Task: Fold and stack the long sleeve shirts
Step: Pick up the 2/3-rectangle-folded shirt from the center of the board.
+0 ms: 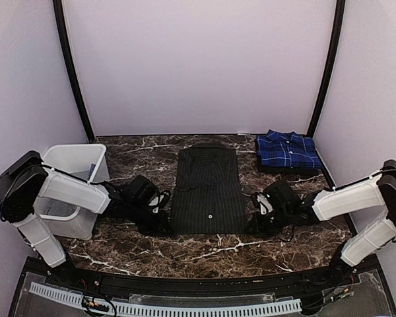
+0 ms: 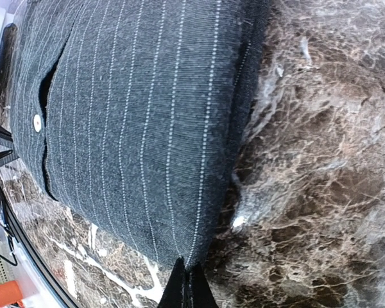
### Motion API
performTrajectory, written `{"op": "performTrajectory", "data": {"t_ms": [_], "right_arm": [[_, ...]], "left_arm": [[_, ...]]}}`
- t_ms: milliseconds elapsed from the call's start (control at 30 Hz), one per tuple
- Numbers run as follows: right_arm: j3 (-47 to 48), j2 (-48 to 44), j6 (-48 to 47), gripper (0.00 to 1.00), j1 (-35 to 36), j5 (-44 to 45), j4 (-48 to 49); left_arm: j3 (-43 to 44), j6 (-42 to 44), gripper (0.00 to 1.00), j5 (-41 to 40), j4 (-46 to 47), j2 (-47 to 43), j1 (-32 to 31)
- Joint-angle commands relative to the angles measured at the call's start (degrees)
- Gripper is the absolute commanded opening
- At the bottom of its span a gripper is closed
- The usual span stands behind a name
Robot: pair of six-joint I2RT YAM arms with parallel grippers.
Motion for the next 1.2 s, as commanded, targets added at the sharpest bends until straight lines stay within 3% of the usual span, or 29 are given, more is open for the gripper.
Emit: {"op": "performTrajectory", "data": {"t_ms": [0, 433, 633, 700, 1033, 1167], "right_arm": [[-0.23, -1.19, -0.53, 0.00, 1.07, 0.88, 1.00], [-3.30, -8.15, 1.31, 0.00, 4.36, 3.09, -0.14], [-4.49, -7.12, 2.77, 0.29, 6.00, 4.24, 0.47], [-4.38, -6.45, 3.33, 0.32, 6.25, 4.95, 0.41], [-3.68, -2.70, 4.96, 0.31, 6.55, 6.22, 2.57], [-3.30, -3.10, 5.00, 0.11, 6.79, 6.00, 1.88]], "left_arm": [[1.41, -0.20, 0.01, -1.28, -2.46, -0.96, -0.58], [-1.25, -2.14, 0.00, -4.30, -3.96, -7.02, -3.87], [-2.25, -2.84, 0.00, -4.84, -3.05, -7.39, -4.79], [-2.29, -2.83, 0.00, -4.92, -2.98, -7.40, -4.86], [-1.97, -2.61, 0.00, -5.10, -3.01, -7.07, -4.99], [-1.77, -2.46, 0.00, -5.08, -3.36, -7.32, -5.04]]}}
